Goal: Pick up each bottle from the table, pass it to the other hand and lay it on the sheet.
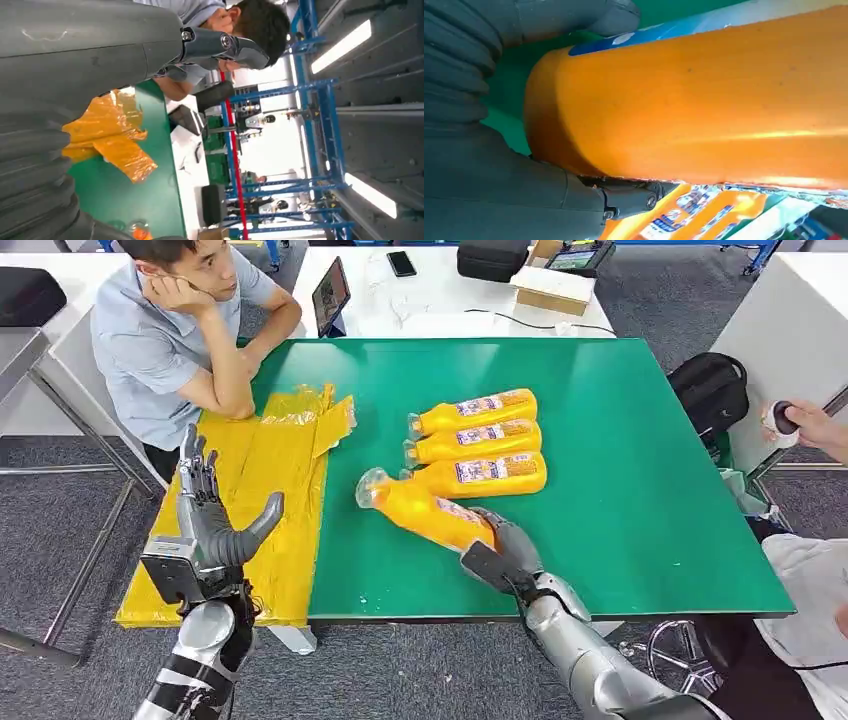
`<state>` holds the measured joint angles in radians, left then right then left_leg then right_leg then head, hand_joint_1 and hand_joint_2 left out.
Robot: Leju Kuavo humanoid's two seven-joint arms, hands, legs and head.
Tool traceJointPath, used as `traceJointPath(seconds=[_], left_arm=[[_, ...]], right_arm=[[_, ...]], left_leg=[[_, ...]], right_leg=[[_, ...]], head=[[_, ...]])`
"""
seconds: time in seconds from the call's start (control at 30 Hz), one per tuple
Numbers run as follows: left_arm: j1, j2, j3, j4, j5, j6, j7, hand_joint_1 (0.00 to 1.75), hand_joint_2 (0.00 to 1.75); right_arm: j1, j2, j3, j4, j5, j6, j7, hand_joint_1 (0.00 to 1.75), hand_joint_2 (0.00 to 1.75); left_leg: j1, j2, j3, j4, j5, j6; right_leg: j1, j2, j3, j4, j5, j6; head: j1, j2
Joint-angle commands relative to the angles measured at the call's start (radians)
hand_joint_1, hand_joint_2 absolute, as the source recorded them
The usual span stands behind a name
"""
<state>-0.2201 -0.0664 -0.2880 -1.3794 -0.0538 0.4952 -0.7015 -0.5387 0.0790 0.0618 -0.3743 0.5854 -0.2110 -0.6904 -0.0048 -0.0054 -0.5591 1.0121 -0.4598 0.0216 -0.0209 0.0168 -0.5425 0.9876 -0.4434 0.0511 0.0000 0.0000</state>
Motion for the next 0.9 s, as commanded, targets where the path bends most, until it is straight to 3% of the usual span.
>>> traceJointPath(seconds=[0.03, 0.2, 0.3, 0.43, 0.57, 0.9], left_arm=[[0.028, -0.036, 0.056, 0.007, -0.01, 0.049, 0.003, 0.0, 1.75], [0.096, -0.066, 0.089, 0.031, 0.087, -0.126, 0.003, 0.0, 1.75], [0.155, -0.087, 0.06, 0.152, 0.162, -0.349, 0.003, 0.0, 1.75], [0.185, -0.104, 0.017, 0.172, 0.146, -0.39, 0.005, 0.0, 1.75], [0.163, -0.104, -0.021, 0.172, 0.109, -0.407, 0.003, 0.0, 1.75], [0.163, -0.104, -0.021, 0.172, 0.109, -0.407, 0.003, 0.0, 1.75]], right_arm=[[0.12, 0.023, -0.014, -0.234, -0.254, -0.02, -0.008, 1.75, 1.75], [0.214, 0.006, 0.068, -0.426, -0.434, -0.039, -0.008, 1.75, 1.75], [0.312, 0.003, 0.096, -0.614, -0.497, -0.028, -0.008, 1.75, 1.75], [0.342, 0.002, 0.143, -0.683, -0.496, -0.019, -0.008, 1.75, 1.75], [0.289, 0.006, 0.221, -0.636, -0.475, -0.026, -0.008, 1.75, 1.75], [0.289, 0.006, 0.221, -0.636, -0.475, -0.026, -0.008, 1.75, 1.75]], left_leg=[[0.001, -0.001, -0.003, 0.0, 0.001, -0.001], [0.001, 0.0, -0.007, -0.001, 0.0, -0.001], [0.001, -0.003, -0.008, -0.001, 0.0, -0.001], [0.0, -0.002, -0.012, -0.001, -0.001, -0.001], [0.0, -0.003, -0.016, 0.0, 0.0, -0.001], [0.0, -0.002, -0.016, 0.0, 0.001, -0.001]], right_leg=[[0.001, -0.003, -0.002, -0.001, 0.001, -0.002], [0.001, -0.002, -0.006, -0.001, 0.0, -0.002], [0.001, -0.004, -0.007, -0.002, 0.0, -0.002], [0.0, -0.004, -0.011, -0.001, -0.001, -0.002], [0.0, -0.003, -0.015, 0.0, 0.0, -0.001], [0.0, -0.003, -0.015, 0.0, 0.0, -0.001]], head=[[0.0, 0.0], [-0.001, 0.0], [0.0, 0.0], [0.0, 0.0], [0.0, 0.0], [-0.001, 0.0]])
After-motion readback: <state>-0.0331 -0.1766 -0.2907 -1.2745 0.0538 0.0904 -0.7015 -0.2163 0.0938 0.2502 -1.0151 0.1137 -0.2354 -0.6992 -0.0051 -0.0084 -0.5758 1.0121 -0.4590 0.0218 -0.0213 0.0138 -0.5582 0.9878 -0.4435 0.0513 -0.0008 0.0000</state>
